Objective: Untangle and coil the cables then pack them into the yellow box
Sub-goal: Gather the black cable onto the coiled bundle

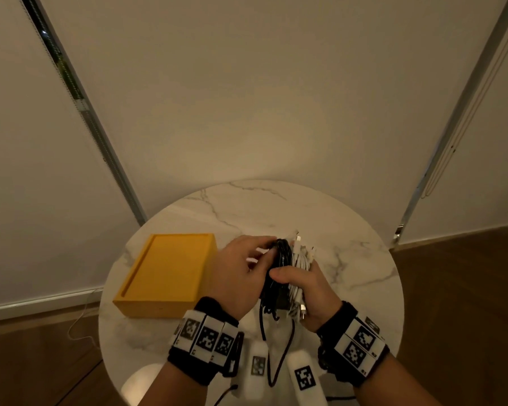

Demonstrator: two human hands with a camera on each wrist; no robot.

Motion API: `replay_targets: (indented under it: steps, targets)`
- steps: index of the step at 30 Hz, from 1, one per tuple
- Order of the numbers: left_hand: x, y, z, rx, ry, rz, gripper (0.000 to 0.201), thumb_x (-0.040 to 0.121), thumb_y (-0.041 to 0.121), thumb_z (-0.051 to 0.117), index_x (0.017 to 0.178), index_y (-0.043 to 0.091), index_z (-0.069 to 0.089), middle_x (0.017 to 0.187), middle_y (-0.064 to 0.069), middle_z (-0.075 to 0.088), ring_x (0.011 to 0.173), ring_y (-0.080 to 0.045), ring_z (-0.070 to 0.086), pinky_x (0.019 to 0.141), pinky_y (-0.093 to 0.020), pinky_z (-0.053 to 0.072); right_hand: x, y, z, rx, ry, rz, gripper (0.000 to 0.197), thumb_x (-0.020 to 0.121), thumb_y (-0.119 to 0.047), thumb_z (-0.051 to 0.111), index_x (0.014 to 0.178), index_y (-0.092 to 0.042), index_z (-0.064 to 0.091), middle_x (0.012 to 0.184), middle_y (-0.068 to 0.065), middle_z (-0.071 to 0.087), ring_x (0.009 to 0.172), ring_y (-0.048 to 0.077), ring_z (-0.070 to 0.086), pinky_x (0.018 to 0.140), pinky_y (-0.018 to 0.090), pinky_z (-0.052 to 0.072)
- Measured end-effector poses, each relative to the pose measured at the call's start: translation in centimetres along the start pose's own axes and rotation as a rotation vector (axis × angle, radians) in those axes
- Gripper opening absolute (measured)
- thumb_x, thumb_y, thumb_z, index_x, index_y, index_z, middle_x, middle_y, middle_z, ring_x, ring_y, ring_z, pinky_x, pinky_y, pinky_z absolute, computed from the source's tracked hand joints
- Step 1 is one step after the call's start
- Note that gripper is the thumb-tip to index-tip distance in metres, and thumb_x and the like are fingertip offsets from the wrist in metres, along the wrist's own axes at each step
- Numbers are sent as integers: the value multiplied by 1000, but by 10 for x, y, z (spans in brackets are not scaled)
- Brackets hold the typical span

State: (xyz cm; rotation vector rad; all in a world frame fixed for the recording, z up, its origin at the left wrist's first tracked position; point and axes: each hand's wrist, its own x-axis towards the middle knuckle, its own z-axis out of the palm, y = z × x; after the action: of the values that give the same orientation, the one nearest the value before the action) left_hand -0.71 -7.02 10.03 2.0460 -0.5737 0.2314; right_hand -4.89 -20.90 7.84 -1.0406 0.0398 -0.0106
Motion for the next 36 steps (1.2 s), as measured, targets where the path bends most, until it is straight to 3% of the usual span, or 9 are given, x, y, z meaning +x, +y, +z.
replay_targets:
  steps: [4, 8, 11, 13, 16, 20, 23, 31, 36]
  targets:
    - [-12, -7, 8, -278, -116, -173, 33, 101, 39, 46, 124, 21, 63, 103, 5, 73, 97, -8, 69, 83, -31, 59, 21, -15, 1, 147, 143, -74, 94, 54, -15, 90, 130, 17, 45, 100, 31, 62, 88, 44, 68, 74, 51, 60]
    - [-15, 0, 6, -485, -189, -329, 25, 105, 27, 41, 114, 17, 62, 74, -12, 71, 74, -25, 70, 75, -29, 59, 45, -44, 11, 176, 205, -226, 80, 60, -14, 82, 119, 24, 45, 93, 31, 56, 77, 39, 65, 68, 44, 58]
    - [-12, -7, 5, -400, -181, -355, 18, 104, 22, 47, 111, 16, 63, 54, 9, 54, 54, -9, 56, 70, -41, 60, 56, -61, 18, 67, 257, -342, 72, 59, -10, 83, 121, 2, 51, 93, 24, 59, 80, 36, 62, 76, 56, 58]
    - [-10, -16, 4, -288, -159, -370, 17, 103, 26, 49, 107, 20, 65, 51, 18, 51, 50, -1, 48, 60, -34, 55, 61, -66, 18, -142, 274, -426, 62, 60, -4, 82, 112, -21, 52, 95, 16, 59, 82, 27, 62, 75, 46, 59]
    - [-11, -22, -1, -14, -110, -278, 15, 101, 37, 51, 94, 32, 64, 62, 17, 59, 57, -3, 51, 54, -23, 42, 65, -64, 13, -444, 242, -522, 58, 66, 6, 80, 105, -24, 50, 91, -3, 59, 78, 6, 60, 70, 26, 55]
    - [-9, -22, -5, 252, -102, -130, 21, 101, 41, 50, 105, 27, 66, 89, 8, 66, 80, -8, 58, 71, -31, 51, 58, -52, 11, -753, 211, -500, 55, 66, -8, 80, 109, -29, 52, 83, -12, 64, 71, 9, 64, 61, 25, 53]
    - [-6, -20, -8, 356, -75, -22, 21, 100, 36, 54, 108, 24, 69, 90, 6, 62, 80, -11, 51, 70, -27, 41, 52, -43, 9, -872, 169, -440, 57, 65, -12, 79, 109, -33, 51, 81, -7, 66, 66, 10, 63, 56, 27, 53]
    - [-7, -14, -18, 447, -110, 256, 12, 87, 25, 63, 83, 17, 71, 74, 2, 55, 72, -16, 46, 64, -31, 37, 47, -21, 2, -780, 86, -264, 51, 62, -9, 79, 99, -33, 52, 72, -6, 63, 59, 11, 59, 53, 30, 50]
    - [-7, -17, -26, 333, -200, 295, 10, 85, 29, 65, 91, 23, 71, 79, 13, 42, 75, -9, 40, 67, -18, 30, 40, -15, -6, -519, -13, -141, 55, 61, 4, 77, 109, 1, 50, 74, 2, 55, 65, 13, 56, 57, 27, 48]
